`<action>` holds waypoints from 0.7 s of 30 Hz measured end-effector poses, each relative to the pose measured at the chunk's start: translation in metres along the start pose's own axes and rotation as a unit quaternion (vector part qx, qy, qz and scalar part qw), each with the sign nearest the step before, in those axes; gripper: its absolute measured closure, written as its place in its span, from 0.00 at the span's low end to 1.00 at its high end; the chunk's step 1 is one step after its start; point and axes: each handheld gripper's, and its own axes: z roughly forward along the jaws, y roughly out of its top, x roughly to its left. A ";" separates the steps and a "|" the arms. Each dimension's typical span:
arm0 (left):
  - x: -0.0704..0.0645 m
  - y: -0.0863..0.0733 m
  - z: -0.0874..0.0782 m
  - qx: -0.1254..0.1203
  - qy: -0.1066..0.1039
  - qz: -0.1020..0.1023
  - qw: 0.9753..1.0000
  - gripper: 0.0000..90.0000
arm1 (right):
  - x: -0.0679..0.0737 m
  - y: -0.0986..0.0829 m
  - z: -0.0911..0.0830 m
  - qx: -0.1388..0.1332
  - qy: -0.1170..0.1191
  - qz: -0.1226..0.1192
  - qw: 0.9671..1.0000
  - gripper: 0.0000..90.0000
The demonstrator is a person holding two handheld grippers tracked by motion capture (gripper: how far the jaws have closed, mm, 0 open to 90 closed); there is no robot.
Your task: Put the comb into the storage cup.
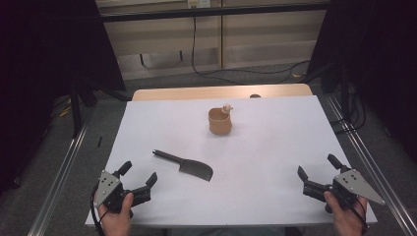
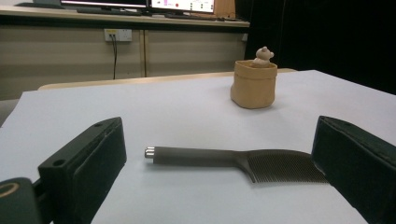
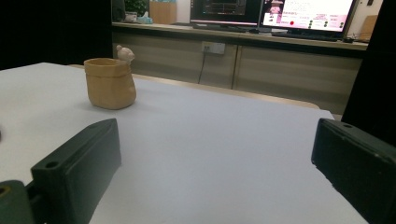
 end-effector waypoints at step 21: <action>-0.007 0.011 0.023 0.032 -0.051 0.007 0.998 0.04 | 0.001 -0.002 0.003 0.006 0.011 0.003 1.000 0.01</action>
